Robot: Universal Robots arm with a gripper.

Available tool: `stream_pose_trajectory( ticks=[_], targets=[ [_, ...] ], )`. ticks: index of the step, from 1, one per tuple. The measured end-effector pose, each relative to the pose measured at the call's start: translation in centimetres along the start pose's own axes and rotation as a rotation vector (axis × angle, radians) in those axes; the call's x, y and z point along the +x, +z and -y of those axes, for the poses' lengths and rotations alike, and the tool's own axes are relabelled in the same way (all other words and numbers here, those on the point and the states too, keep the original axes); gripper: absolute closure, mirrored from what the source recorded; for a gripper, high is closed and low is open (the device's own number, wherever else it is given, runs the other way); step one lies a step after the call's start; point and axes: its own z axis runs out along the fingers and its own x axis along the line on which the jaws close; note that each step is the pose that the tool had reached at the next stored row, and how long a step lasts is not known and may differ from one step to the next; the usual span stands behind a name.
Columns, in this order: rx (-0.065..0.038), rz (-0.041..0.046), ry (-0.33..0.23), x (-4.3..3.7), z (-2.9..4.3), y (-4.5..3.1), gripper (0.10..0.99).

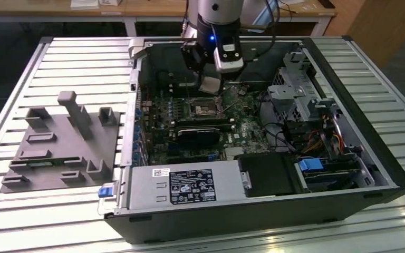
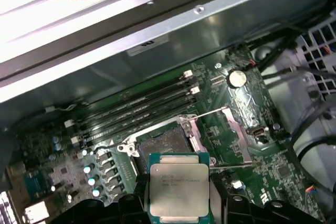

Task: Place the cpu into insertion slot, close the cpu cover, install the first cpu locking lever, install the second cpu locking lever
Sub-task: 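Place the cpu into insertion slot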

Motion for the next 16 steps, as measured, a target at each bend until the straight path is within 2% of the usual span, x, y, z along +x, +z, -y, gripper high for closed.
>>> stream_pose_trajectory(
  ticks=[16],
  targets=[
    [-0.004, 0.0211, 0.29, -0.01, 0.04, 0.46, 0.545]
  ],
)
